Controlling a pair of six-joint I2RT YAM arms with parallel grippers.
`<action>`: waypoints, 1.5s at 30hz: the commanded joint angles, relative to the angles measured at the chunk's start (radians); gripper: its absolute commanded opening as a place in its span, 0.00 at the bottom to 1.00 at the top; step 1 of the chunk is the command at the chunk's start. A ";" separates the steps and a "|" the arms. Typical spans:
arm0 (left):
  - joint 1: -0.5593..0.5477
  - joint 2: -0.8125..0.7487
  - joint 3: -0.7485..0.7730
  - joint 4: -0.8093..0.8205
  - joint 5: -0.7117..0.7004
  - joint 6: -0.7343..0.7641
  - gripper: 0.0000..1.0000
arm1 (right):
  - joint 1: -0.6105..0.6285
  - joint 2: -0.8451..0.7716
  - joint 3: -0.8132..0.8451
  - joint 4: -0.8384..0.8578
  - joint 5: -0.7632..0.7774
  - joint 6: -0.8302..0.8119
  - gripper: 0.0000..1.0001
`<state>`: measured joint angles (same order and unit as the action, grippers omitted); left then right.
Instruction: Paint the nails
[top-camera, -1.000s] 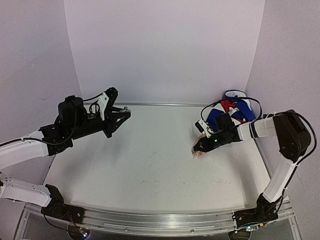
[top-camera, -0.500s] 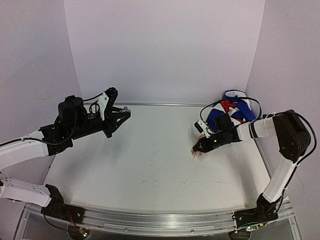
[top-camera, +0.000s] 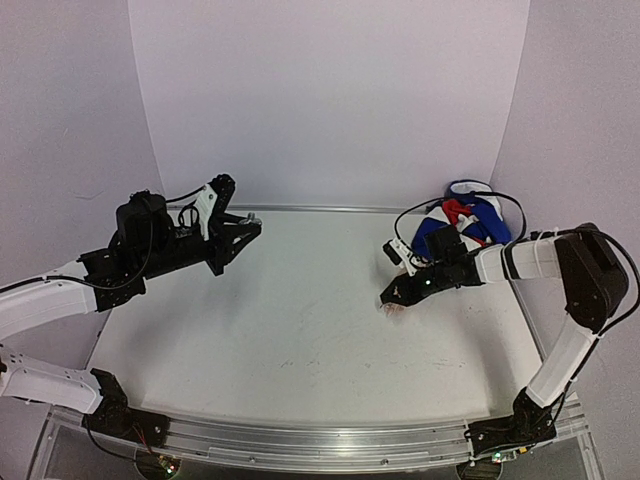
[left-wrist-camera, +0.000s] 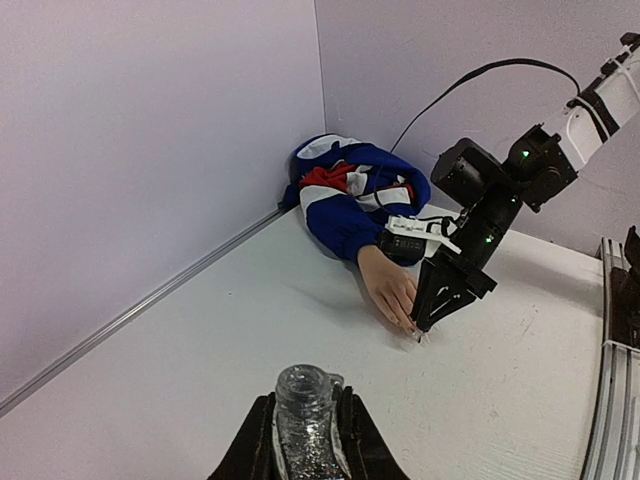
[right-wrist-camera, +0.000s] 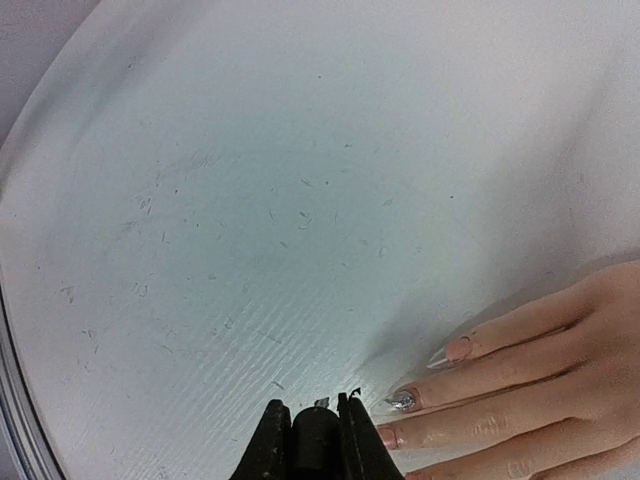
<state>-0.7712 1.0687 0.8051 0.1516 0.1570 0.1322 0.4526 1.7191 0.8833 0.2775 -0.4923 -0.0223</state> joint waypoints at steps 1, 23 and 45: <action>0.006 0.000 0.037 0.022 0.016 -0.008 0.00 | 0.000 -0.061 -0.001 0.005 0.055 -0.001 0.00; 0.006 0.007 0.039 0.022 0.015 -0.005 0.00 | 0.001 -0.026 0.011 -0.007 0.159 0.004 0.00; 0.008 -0.002 0.037 0.022 0.012 -0.002 0.00 | 0.000 0.001 0.013 -0.026 0.147 0.002 0.00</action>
<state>-0.7712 1.0851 0.8051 0.1463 0.1627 0.1310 0.4526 1.7039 0.8833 0.2733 -0.3290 -0.0200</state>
